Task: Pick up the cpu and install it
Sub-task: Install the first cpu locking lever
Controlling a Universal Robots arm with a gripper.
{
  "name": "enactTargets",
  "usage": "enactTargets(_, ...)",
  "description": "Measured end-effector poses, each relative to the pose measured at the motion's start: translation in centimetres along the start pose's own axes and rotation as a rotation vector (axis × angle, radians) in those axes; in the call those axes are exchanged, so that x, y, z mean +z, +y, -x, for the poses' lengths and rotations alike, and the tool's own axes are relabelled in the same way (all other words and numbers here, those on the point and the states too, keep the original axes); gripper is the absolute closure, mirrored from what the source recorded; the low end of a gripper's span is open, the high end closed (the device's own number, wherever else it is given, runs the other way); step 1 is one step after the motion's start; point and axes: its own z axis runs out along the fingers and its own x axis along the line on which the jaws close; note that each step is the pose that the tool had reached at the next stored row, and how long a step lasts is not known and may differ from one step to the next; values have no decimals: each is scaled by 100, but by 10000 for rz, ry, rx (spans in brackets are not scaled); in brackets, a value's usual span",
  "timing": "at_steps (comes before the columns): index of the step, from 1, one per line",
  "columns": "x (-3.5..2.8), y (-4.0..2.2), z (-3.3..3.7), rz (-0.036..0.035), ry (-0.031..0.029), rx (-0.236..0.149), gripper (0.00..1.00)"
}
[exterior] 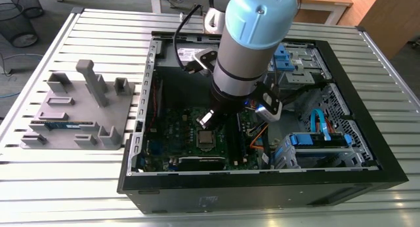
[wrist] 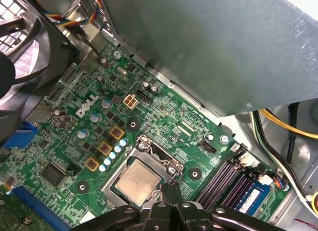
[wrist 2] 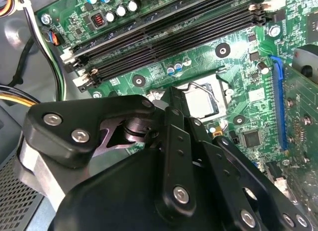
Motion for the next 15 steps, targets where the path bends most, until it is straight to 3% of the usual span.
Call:
enactTargets(11, 4, -56, -43, -37, -8, 339, 89)
enactTargets(15, 6, -59, -44, -65, -20, 692, 89)
